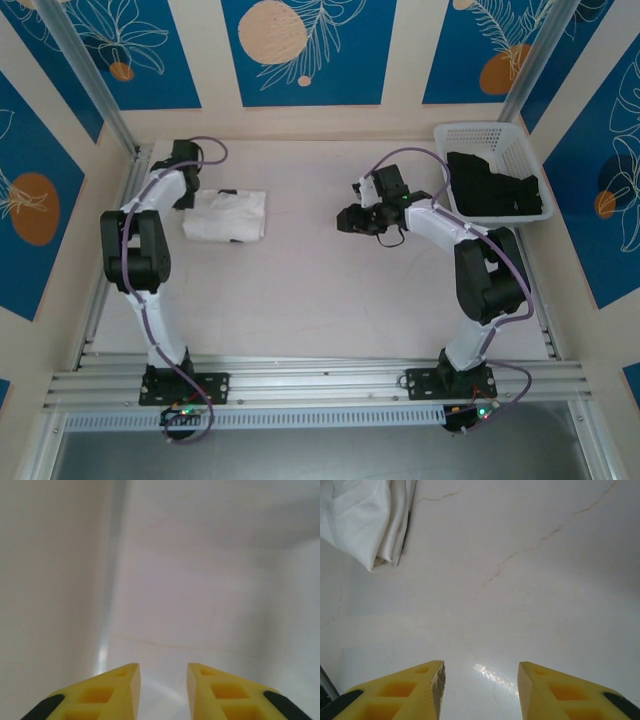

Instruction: Fold the inside-out t-shirt

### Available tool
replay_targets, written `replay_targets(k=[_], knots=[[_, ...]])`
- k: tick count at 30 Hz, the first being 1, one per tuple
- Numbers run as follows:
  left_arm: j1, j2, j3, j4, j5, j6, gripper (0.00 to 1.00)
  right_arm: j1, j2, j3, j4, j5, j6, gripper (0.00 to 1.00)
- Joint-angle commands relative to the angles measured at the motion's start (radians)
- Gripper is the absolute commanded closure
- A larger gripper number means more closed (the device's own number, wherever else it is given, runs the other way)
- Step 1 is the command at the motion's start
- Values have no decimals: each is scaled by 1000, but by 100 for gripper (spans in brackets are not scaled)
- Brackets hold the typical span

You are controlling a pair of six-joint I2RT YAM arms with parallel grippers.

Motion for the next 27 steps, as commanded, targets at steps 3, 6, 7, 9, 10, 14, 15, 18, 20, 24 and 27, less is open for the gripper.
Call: replay_targets(k=[3,6,7,9,10,14,15,18,20,24,27], knots=[[89,102,131,-92,-186,116,69,-28,0,-21,56,-73,30,56],[79,36,148,-180,-6,-23,65,-35,23,-16,62,-83,40,56],[70,-15,124,-177,63,-65,63,-37,30,-12,63,-86,41,56],[50,-120,54,-138,182,-138,58,-37,41,-7,63,-92,43,56],[39,-177,5,-99,273,-166,53,-37,42,-8,65,-94,44,56],[9,-330,-190,82,649,-286,40,-37,52,-7,69,-101,52,56],[-4,-343,-222,124,714,-317,40,-36,55,-6,72,-103,54,56],[-132,-327,-240,198,784,-349,40,-35,61,-3,76,-113,62,56],[-248,-268,-183,168,702,-324,39,-36,55,-3,72,-113,64,56],[-387,-137,-81,70,530,-312,36,-36,21,-27,76,-102,67,56],[-454,-65,-43,43,445,-300,33,-36,6,-41,75,-94,67,56]])
